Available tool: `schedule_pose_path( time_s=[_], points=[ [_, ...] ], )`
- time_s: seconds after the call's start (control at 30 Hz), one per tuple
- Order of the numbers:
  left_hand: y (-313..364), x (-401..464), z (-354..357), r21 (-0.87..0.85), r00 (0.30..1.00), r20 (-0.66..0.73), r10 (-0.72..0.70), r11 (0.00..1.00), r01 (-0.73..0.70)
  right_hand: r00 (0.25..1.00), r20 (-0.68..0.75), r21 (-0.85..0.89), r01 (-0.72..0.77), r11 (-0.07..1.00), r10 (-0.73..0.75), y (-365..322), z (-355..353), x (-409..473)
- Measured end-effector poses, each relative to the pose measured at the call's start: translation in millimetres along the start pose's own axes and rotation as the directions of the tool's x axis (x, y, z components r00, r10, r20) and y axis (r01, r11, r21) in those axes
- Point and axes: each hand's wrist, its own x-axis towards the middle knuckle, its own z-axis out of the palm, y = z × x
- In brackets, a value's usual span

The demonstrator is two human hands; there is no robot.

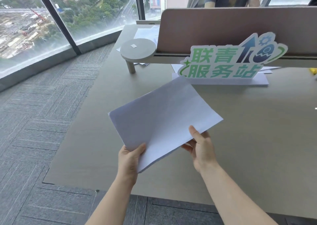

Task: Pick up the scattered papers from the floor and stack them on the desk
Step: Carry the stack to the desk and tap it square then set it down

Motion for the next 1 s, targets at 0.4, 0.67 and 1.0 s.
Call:
schedule_pose_path(
  time_s=[0.4,0.67,1.0],
  points=[
    [3.9,-25.2,31.2,-0.041,0.995,-0.003,-0.095,0.995,0.095,0.992,-0.016,-0.229,0.122,0.966,-0.129,-28.6,-1.5,10.1],
    [53.7,-5.1,-2.0,0.214,0.999,-0.013,-0.049,0.975,0.051,0.986,0.163,-0.371,0.021,0.929,0.043,-57.3,-20.3,31.6],
    [55.4,25.0,-25.4,0.519,0.978,0.168,-0.124,0.855,0.02,0.963,0.212,-0.451,-0.053,0.891,0.165,-19.0,17.8,38.3]
  ],
)
